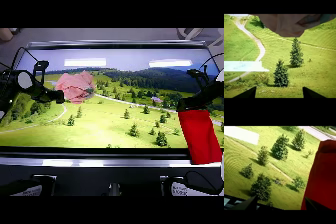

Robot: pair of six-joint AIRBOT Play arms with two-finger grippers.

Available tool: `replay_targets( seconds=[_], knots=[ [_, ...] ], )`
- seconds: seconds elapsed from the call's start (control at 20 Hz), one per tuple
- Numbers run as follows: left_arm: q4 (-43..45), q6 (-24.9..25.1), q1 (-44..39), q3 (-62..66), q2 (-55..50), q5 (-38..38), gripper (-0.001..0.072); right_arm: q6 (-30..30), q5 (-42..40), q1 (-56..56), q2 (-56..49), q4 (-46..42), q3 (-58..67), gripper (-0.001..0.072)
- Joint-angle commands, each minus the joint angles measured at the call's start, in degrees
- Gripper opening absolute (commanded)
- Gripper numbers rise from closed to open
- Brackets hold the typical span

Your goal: Fold the shirts.

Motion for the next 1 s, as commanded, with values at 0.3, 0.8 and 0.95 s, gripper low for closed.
replay_targets(
  seconds=[0.3, 0.8, 0.95],
  knots=[
    [0.02, 0.02, -0.02, -0.02, 0.04, 0.00, 0.0720, 0.00, 0.00, 0.04, -0.04, 0.02, 0.00, 0.0606],
    [-0.15, 0.00, -0.04, -0.07, -0.26, 3.30, 0.0720, 0.00, 0.00, 0.04, -0.04, 0.02, 0.00, 0.0606],
    [-1.05, -1.55, -0.04, -0.07, -1.16, 9.81, 0.0720, 0.46, -2.82, 0.04, -0.04, 0.04, 0.00, 0.0606]
  ],
)
